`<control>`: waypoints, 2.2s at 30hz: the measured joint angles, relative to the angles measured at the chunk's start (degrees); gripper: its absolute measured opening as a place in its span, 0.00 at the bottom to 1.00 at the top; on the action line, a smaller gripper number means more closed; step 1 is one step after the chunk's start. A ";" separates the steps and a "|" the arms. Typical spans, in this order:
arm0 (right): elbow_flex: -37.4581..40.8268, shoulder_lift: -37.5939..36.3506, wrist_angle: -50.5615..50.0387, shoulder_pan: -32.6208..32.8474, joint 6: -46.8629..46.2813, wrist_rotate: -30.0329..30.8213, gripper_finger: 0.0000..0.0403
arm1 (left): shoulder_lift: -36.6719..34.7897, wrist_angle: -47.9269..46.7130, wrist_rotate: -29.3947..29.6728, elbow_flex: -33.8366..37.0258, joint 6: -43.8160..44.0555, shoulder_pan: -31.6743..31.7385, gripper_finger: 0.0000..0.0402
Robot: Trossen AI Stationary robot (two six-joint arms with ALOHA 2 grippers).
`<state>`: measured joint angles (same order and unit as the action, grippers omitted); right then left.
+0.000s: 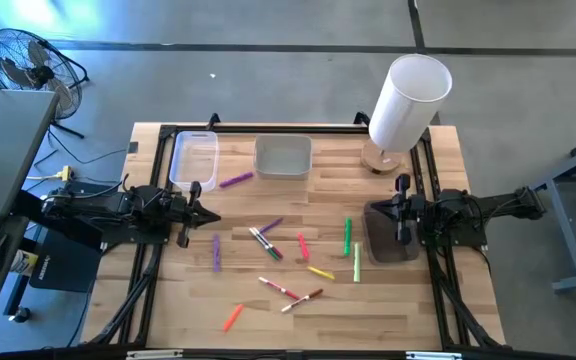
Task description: Pick & Place Markers
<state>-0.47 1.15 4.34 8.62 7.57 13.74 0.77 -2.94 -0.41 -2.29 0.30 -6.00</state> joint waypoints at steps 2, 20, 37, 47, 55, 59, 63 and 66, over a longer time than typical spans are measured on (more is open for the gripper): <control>0.00 0.02 0.00 -0.02 0.00 0.00 0.00 | -0.02 0.00 -0.02 -0.02 0.02 0.00 0.00; -0.01 0.01 -0.01 -0.02 0.00 0.00 0.00 | -0.02 0.00 -0.02 0.00 0.02 -0.01 0.00; 0.00 0.00 0.00 -0.02 0.00 0.00 0.00 | -0.02 0.00 -0.02 0.00 0.01 0.00 0.00; 0.00 0.00 -0.02 -0.02 0.00 0.00 0.00 | -0.01 0.20 -0.02 0.00 0.02 -0.02 0.00; -0.01 0.00 -0.02 -0.01 0.00 0.00 0.00 | -0.02 1.21 -0.04 0.11 0.02 -0.01 0.00; 0.00 0.00 -0.02 0.00 0.00 0.00 0.00 | 0.00 2.61 -0.37 0.22 1.45 -0.11 0.00; 0.00 0.02 -0.02 -0.02 0.00 0.00 0.00 | 1.42 3.04 0.96 -3.02 2.95 -1.16 0.00; 0.00 0.02 -0.01 -0.01 0.00 0.00 0.00 | 4.88 3.18 7.04 -7.37 2.80 -3.45 0.00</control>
<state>-0.47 1.17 4.33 8.61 7.57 13.74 5.65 0.25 6.64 -9.65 3.10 -9.45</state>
